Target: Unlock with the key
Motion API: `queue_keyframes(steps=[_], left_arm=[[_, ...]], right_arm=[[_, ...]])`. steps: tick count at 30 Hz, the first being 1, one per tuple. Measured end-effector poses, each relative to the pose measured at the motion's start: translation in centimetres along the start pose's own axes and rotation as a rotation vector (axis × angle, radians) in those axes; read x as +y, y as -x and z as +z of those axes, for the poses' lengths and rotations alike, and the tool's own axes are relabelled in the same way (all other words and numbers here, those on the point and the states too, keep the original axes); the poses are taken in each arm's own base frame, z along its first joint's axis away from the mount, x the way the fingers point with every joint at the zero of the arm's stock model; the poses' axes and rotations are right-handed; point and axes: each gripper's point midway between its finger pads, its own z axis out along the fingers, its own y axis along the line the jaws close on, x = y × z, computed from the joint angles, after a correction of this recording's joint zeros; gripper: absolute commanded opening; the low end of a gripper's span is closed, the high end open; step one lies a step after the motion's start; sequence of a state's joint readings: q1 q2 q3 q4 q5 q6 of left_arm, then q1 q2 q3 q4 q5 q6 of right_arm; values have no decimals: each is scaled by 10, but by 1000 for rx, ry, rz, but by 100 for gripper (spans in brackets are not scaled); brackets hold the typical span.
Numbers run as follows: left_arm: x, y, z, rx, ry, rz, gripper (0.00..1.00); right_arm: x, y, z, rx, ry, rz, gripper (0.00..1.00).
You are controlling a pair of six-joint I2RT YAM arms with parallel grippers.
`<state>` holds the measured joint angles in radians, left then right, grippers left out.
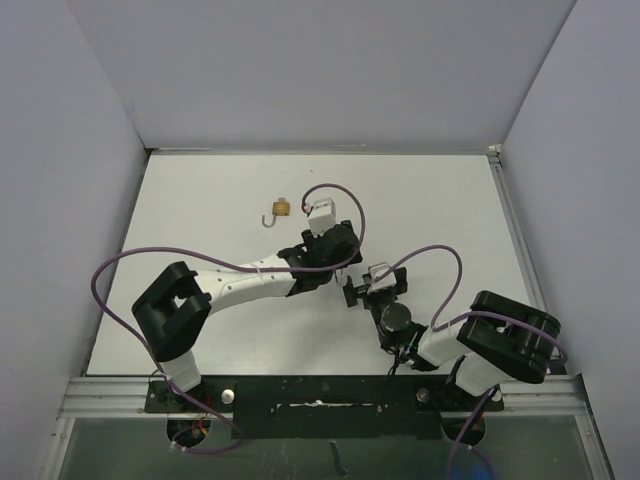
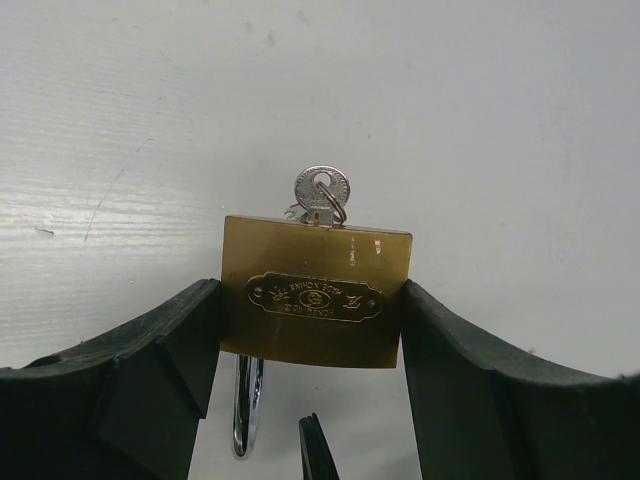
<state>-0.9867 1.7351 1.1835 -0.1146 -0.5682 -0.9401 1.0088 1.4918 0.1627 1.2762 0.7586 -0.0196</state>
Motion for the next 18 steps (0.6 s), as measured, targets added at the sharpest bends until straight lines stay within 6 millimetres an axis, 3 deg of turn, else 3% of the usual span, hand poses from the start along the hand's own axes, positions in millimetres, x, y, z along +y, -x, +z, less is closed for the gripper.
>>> queue_keyframes(steps=[9, 18], left_arm=[[-4, 10, -15, -6, -38, -40, 0], [-17, 12, -21, 0, -100, -94, 0]], right_arm=[[1, -18, 1, 49, -3, -40, 97], [11, -16, 5, 30, 45, -20, 98]])
